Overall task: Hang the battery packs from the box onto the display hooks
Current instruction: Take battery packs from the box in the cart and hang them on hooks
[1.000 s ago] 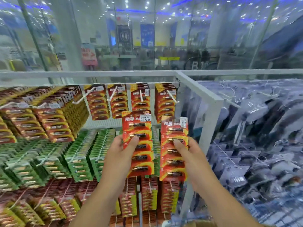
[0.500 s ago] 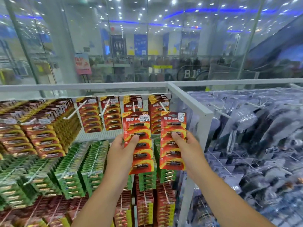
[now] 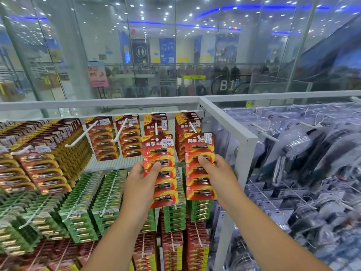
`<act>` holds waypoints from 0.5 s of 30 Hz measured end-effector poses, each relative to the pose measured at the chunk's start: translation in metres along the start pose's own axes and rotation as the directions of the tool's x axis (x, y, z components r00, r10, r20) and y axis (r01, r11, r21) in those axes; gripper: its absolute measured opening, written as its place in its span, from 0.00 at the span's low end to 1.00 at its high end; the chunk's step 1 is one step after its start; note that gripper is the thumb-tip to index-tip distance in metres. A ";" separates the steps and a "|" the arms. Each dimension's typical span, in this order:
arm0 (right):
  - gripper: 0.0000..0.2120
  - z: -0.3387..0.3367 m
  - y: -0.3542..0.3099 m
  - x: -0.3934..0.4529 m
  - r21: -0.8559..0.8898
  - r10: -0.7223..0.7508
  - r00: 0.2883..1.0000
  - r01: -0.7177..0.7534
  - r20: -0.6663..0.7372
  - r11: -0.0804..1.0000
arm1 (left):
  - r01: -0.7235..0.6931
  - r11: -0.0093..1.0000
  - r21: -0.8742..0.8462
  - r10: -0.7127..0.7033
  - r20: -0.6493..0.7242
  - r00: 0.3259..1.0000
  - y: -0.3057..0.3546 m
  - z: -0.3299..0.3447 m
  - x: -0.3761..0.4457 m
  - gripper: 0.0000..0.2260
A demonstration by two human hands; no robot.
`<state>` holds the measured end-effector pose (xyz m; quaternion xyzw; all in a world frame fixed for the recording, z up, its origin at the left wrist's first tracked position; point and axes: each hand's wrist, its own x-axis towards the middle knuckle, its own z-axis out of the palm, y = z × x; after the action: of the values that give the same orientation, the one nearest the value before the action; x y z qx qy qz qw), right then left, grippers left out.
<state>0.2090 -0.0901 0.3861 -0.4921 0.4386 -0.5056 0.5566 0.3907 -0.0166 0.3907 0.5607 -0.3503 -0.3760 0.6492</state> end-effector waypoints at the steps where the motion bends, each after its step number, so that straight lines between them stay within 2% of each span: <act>1: 0.09 0.002 0.000 0.006 0.007 0.007 1.000 -0.007 -0.005 1.000 | 0.000 1.000 0.003 0.000 0.001 1.000 -0.001 0.001 0.004 0.05; 5: 0.07 0.012 0.004 0.031 0.065 0.026 0.998 -0.022 -0.064 0.998 | 0.001 1.000 -0.004 -0.001 0.007 1.000 -0.005 0.004 0.025 0.06; 9: 0.09 0.023 0.013 0.056 0.069 0.020 0.995 -0.013 -0.097 0.998 | 0.017 1.000 -0.013 -0.017 0.000 1.000 -0.010 0.004 0.055 0.07; 15: 0.04 0.034 0.020 0.092 0.115 0.034 0.992 -0.020 -0.121 0.993 | -0.002 1.000 0.029 0.003 -0.024 1.000 -0.018 0.008 0.104 0.08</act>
<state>0.2547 -0.1783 0.3719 -0.4217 0.4491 -0.5514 0.5625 0.4309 -0.1131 0.3768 0.5739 -0.3486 -0.3636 0.6457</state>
